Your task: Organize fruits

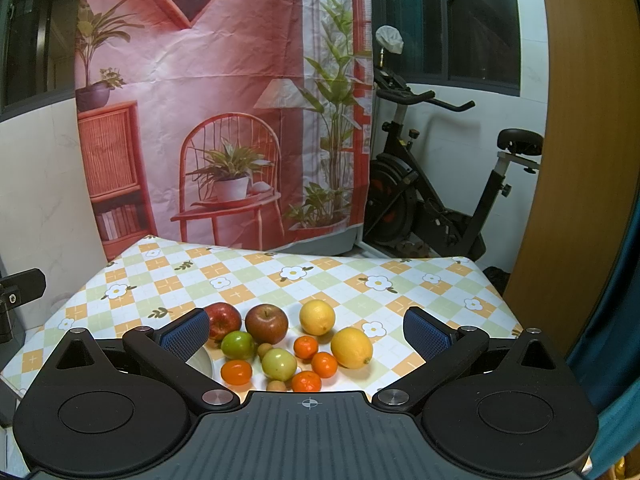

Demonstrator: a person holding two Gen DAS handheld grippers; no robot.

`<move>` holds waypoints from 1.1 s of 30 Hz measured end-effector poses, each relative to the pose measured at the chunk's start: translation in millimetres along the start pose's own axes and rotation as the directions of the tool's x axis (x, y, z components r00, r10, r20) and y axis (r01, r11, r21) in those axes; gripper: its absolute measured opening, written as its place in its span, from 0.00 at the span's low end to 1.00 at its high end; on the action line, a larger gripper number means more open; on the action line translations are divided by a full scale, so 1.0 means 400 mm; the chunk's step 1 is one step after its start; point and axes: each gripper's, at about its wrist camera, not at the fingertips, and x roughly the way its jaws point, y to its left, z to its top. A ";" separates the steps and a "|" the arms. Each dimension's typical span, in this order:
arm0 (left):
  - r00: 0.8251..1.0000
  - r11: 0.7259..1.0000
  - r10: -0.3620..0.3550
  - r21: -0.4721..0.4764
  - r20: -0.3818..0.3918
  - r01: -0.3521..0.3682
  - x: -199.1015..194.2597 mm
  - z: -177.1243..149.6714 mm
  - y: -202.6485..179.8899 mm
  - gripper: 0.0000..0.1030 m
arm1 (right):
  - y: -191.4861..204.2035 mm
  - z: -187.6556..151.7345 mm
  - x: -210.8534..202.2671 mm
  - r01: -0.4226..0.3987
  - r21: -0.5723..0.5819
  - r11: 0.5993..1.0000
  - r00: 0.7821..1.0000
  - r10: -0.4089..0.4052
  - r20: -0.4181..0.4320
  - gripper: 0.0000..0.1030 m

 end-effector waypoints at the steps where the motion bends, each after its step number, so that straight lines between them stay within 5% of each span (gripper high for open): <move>1: 1.000 1.000 0.000 0.000 0.000 0.000 0.000 0.000 0.000 1.00 | 0.000 0.000 0.000 0.000 0.000 1.000 1.000 0.000 0.000 1.00; 33: 0.999 1.000 -0.014 -0.015 -0.036 0.014 0.017 -0.005 -0.002 1.00 | 0.000 0.001 0.011 -0.010 0.010 1.000 1.000 0.010 -0.012 1.00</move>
